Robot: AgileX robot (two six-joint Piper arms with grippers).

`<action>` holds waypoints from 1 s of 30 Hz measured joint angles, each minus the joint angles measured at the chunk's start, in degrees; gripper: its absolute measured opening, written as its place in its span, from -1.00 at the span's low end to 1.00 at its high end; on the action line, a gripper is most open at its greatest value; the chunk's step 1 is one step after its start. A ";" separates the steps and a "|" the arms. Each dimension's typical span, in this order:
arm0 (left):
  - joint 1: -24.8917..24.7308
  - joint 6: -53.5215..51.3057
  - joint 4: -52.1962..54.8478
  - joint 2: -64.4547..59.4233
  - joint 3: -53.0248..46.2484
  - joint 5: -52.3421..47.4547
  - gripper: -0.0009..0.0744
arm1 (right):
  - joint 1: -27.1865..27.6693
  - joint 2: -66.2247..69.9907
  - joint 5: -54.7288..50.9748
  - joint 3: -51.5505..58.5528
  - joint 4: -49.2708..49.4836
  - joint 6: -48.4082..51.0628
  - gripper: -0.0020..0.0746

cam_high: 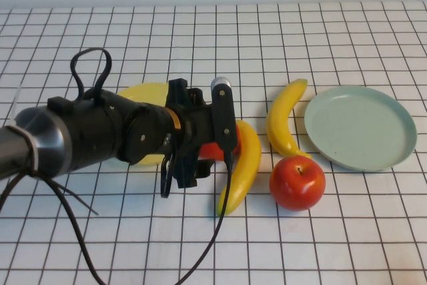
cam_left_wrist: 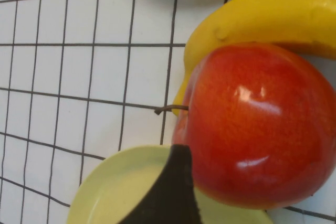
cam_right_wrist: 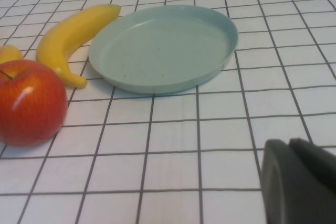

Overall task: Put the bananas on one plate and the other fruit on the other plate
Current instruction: Put one type of fruit in the left plate

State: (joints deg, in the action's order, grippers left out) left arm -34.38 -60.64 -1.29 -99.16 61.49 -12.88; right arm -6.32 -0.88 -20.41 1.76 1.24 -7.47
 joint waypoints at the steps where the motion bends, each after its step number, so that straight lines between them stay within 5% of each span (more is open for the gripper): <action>1: 0.00 0.00 0.00 -0.11 0.00 0.12 0.80 | 0.00 0.00 0.00 0.00 0.00 0.00 -0.99; 30: 0.00 -2.40 -0.32 -4.71 0.58 5.90 0.80 | 0.00 0.00 0.00 0.00 0.00 0.00 -0.99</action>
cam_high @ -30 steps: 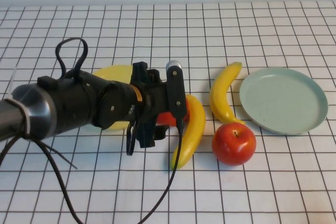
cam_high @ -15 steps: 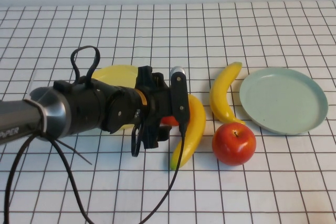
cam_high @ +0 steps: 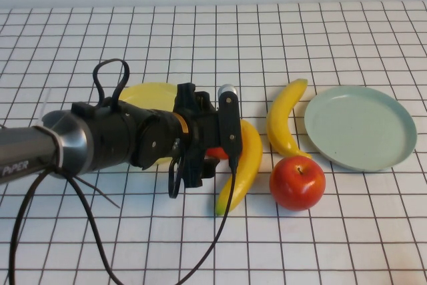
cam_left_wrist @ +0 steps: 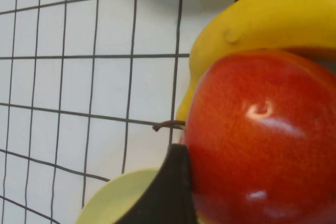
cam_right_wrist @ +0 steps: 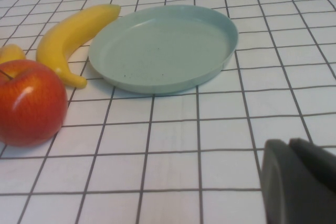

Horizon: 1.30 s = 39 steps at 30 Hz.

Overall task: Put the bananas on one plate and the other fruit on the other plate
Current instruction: Put one type of fruit in the left plate

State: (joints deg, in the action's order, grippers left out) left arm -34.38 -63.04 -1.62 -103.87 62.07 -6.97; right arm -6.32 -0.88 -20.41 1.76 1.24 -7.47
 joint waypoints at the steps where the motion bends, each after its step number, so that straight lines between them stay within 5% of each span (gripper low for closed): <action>1: 0.00 -0.10 0.00 0.00 0.00 -0.01 0.78 | 0.00 0.00 0.00 0.00 0.00 0.00 -0.99; 5: 0.00 -0.04 0.00 0.00 0.00 0.34 0.50 | 0.00 0.00 0.00 0.00 0.00 0.00 -0.99; 16: 0.00 4.51 0.56 5.54 0.00 2.16 0.50 | 0.00 0.00 0.00 0.00 0.00 0.00 -0.99; 22: 1.21 21.99 5.67 13.19 0.00 2.62 0.50 | 0.00 0.00 0.00 0.00 0.00 0.00 -0.99; 29: 10.15 45.63 12.71 14.06 0.00 -4.99 0.50 | 0.00 0.00 0.00 0.00 0.00 0.00 -0.99; 39: 16.06 60.55 13.65 7.47 0.00 -6.15 0.78 | 0.00 0.00 0.00 0.00 0.00 0.00 -0.99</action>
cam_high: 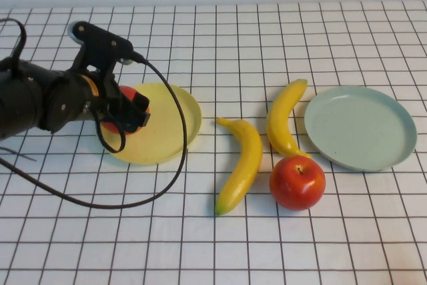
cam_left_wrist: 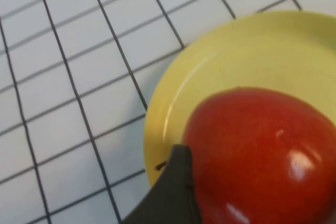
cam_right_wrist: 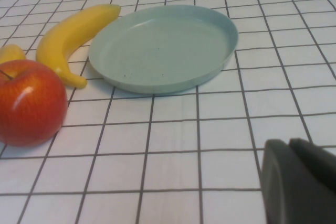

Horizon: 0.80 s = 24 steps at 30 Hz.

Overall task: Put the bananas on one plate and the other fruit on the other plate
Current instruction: Put one type of fruit in the left plate

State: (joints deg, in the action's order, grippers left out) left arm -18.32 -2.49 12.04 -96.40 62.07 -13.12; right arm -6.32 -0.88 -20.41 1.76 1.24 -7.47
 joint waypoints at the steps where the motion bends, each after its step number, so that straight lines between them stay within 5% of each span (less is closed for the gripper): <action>1: 0.00 0.17 -0.11 -0.68 0.00 0.00 0.78 | 0.00 0.00 0.00 0.00 0.00 0.00 -0.99; 12: -1.18 0.81 1.94 -0.41 0.00 -0.33 0.78 | 0.00 0.00 0.00 0.00 0.00 0.00 -0.99; 24: -18.64 -2.51 -3.81 10.96 0.00 -0.67 0.78 | 0.00 0.00 0.00 0.00 0.00 0.00 -0.99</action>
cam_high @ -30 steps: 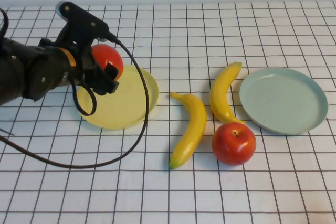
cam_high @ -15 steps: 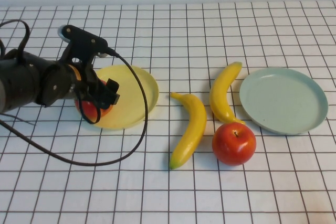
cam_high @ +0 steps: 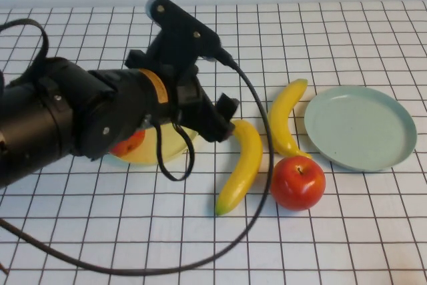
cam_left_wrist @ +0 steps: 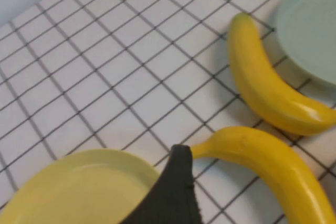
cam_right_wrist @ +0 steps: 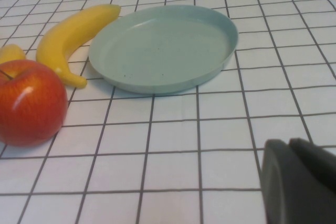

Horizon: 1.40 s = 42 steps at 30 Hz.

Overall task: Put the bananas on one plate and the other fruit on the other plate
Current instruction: Put one type of fruit in the left plate

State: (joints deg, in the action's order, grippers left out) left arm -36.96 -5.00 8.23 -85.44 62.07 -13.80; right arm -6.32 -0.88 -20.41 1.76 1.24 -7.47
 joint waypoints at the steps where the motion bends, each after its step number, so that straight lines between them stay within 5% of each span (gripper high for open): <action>1: -1.49 -2.15 -2.16 -0.13 0.00 -0.27 0.78 | 0.00 0.00 0.00 0.00 0.00 0.00 -0.99; 10: -10.61 -24.42 -22.77 -4.62 0.00 -1.23 0.78 | 0.00 0.00 0.00 0.00 0.00 0.00 -0.99; 17: -12.83 -34.01 -25.88 -8.67 0.00 1.28 0.78 | 0.00 0.00 0.00 0.00 0.00 0.00 -0.99; 42: -13.42 -32.35 -34.80 -16.55 0.00 11.09 0.46 | 0.00 0.00 0.00 0.00 0.00 0.00 -0.99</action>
State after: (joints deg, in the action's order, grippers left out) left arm -50.38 -37.35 -26.57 -101.99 62.07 -2.71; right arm -6.32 -0.88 -20.41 1.76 1.24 -7.47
